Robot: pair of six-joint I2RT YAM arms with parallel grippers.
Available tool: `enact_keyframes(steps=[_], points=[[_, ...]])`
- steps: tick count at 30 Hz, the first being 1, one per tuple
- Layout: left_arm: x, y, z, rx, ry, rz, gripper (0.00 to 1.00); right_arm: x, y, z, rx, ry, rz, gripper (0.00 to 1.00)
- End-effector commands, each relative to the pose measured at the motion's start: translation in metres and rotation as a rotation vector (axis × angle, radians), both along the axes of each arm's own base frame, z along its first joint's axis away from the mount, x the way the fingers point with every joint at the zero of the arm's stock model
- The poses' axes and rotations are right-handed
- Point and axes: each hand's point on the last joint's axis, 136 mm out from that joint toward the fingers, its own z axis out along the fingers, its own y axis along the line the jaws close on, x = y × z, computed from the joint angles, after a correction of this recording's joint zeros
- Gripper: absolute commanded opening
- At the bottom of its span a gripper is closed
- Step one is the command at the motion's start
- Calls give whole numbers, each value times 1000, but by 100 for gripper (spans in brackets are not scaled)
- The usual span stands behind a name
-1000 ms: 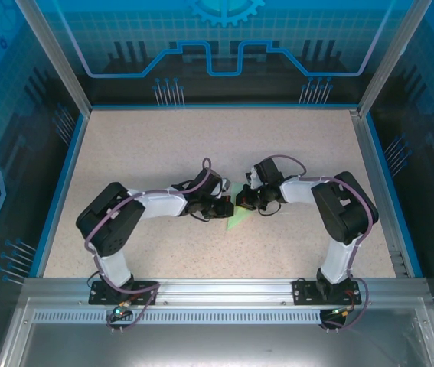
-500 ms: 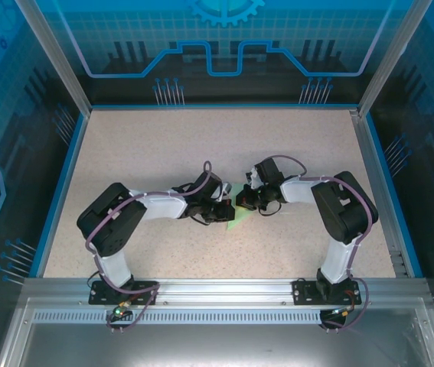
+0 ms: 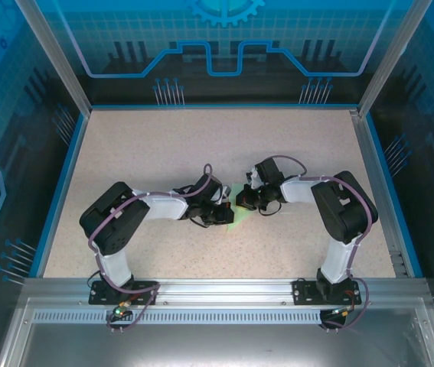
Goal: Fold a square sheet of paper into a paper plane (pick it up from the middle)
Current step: Fourth fold the wing at the center of the table.
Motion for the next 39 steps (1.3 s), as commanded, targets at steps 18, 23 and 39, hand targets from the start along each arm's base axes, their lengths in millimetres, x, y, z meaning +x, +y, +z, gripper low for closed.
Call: enact_keyframes(steps=[18, 23, 39], points=[[-22, 0, 10, 6, 19, -32, 2, -23, -32, -51, -160, 127, -55, 4], [-26, -1, 13, 6, 16, -40, 3, -21, -31, -50, -157, 124, -55, 4], [-37, 17, -22, 95, 90, 1, 3, -22, -31, -53, -159, 136, -56, 3]])
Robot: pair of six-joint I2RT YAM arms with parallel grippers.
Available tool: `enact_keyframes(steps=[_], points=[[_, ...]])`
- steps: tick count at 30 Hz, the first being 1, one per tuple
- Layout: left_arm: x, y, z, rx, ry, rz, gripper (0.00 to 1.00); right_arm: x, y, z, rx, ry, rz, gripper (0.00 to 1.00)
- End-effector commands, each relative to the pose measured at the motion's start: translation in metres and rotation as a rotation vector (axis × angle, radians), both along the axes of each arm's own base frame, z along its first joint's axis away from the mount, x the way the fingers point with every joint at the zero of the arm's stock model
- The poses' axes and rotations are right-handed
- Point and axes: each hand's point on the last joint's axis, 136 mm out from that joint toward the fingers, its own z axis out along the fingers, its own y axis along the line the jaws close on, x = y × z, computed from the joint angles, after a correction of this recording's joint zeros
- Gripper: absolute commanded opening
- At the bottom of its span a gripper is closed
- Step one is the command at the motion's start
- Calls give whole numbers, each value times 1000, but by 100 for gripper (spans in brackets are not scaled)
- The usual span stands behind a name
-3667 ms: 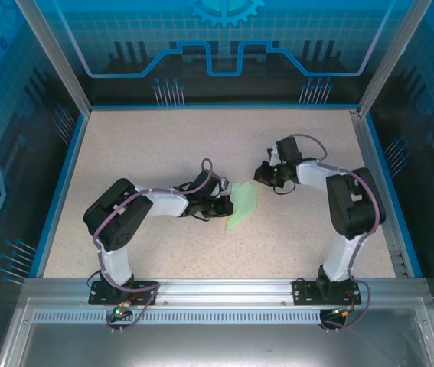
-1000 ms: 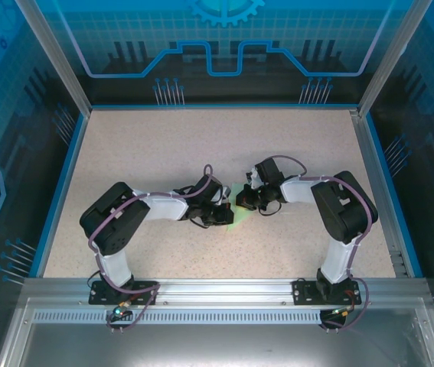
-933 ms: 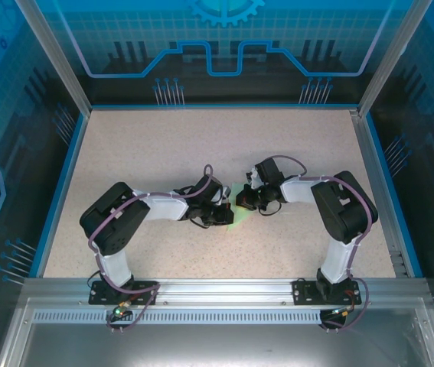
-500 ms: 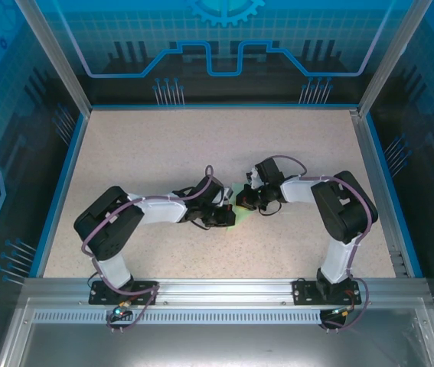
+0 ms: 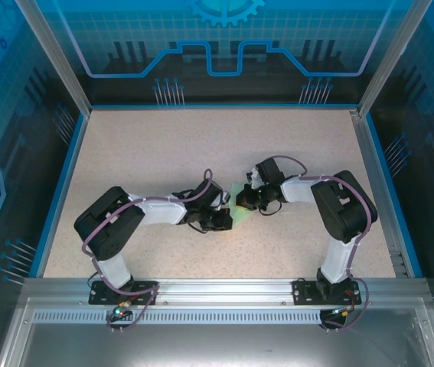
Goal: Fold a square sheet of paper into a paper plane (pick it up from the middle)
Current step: Fourth fold the wing at the center of the table.
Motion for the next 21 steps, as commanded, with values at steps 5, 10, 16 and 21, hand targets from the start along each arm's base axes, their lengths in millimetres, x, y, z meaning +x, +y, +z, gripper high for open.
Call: enact_keyframes(steps=[5, 10, 16, 21], points=[[-19, 17, -28, 69, 85, 35, 3, -22, -31, -51, -174, 123, -54, 4], [-21, 25, -28, 101, 79, 45, 2, -23, -32, -52, -177, 125, -56, 3], [-21, 19, -13, 56, 62, 32, 2, -22, -32, -52, -175, 123, -56, 3], [-2, 2, 23, -35, -36, 33, 3, -22, -32, -52, -173, 123, -56, 4]])
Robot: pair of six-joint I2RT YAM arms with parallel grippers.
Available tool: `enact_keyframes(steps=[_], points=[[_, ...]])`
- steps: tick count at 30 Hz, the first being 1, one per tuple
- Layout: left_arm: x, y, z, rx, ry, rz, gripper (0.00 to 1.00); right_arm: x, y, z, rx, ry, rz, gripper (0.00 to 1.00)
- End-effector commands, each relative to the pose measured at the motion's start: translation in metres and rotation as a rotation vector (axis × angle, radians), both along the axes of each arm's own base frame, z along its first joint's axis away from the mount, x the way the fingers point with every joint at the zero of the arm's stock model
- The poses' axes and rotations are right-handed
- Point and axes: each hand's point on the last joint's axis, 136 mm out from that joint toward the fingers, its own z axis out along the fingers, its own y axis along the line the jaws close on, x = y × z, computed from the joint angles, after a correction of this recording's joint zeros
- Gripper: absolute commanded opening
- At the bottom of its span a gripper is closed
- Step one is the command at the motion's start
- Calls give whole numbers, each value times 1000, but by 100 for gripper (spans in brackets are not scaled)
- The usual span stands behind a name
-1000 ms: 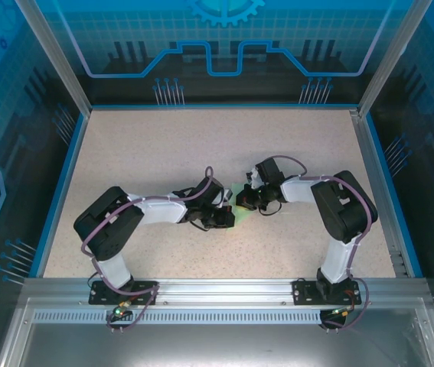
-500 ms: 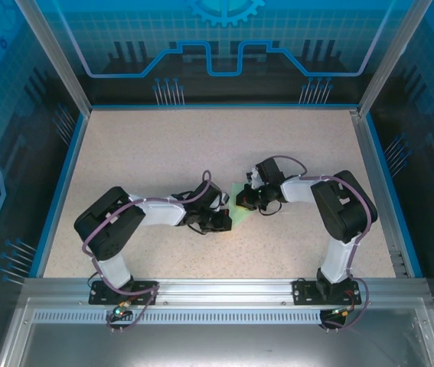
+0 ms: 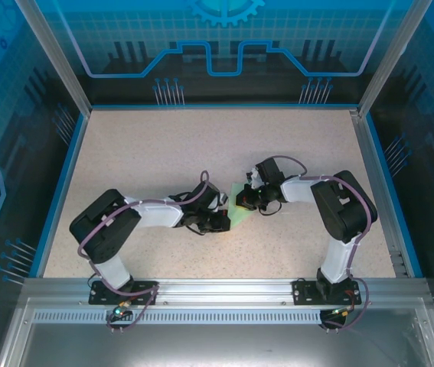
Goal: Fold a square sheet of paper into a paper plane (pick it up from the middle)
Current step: Fourth fold the wing at the center of the table.
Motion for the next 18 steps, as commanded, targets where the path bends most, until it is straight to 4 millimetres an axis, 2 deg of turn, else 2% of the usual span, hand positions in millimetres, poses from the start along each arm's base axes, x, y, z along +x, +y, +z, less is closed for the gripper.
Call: enact_keyframes(steps=[1, 4, 7, 11, 18], points=[[6, -6, 22, -29, -38, 14, 3, -22, -31, -52, -173, 122, -54, 4], [20, -16, 26, -41, -61, 21, 3, -23, -32, -52, -174, 123, -54, 4], [28, -20, 18, -20, -59, 31, 3, -24, -32, -54, -176, 128, -54, 4], [37, -16, 6, 39, -71, 56, 3, -24, -32, -53, -175, 128, -53, 4], [34, -10, -17, 95, -37, 59, 1, -24, -32, -53, -175, 128, -52, 4]])
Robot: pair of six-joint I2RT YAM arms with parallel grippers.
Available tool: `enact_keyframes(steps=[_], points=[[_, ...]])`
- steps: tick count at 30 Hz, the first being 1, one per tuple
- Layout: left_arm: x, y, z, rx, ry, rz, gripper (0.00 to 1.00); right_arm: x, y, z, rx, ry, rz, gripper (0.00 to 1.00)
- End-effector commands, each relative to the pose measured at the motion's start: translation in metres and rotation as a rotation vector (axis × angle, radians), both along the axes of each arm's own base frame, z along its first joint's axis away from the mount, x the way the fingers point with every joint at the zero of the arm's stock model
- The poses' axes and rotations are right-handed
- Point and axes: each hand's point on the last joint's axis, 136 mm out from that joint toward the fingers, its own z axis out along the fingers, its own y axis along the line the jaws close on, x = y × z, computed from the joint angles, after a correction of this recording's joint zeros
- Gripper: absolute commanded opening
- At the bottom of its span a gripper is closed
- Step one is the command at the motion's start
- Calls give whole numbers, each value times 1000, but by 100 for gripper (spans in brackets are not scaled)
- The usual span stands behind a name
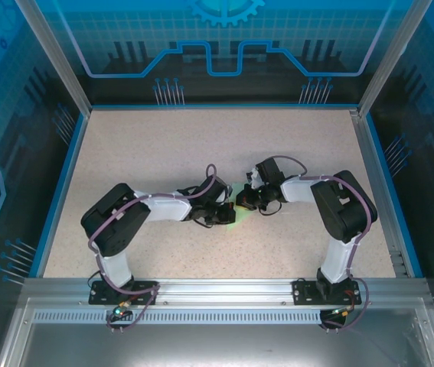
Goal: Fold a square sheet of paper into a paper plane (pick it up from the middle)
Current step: Fourth fold the wing at the center of the table.
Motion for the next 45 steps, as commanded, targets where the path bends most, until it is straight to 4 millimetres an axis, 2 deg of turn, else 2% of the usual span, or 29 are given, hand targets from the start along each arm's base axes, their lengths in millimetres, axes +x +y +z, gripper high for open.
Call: enact_keyframes(steps=[1, 9, 14, 18, 21, 24, 26, 33, 45], points=[[-1, 4, -10, 43, 22, 12, 1, -24, -33, -52, -177, 127, -53, 4], [-37, 20, -17, 69, 94, -96, 0, -23, -34, -52, -181, 127, -59, 4], [-58, 25, -9, 28, 119, -144, 0, -24, -34, -53, -183, 134, -62, 4], [-66, 29, -3, 31, 122, -167, 0, -24, -35, -54, -184, 137, -64, 4], [-55, 27, 18, 21, 52, -157, 0, -25, -35, -55, -186, 139, -63, 4], [-34, 21, 44, -18, -46, -89, 0, -24, -35, -55, -184, 139, -65, 4], [-21, 18, 52, -49, -95, -30, 0, -23, -34, -55, -181, 139, -66, 4], [-3, 12, 32, -94, -94, 90, 0, -22, -33, -55, -172, 140, -67, 4], [3, 8, 6, -59, -49, 108, 0, -23, -31, -54, -163, 140, -65, 3]])
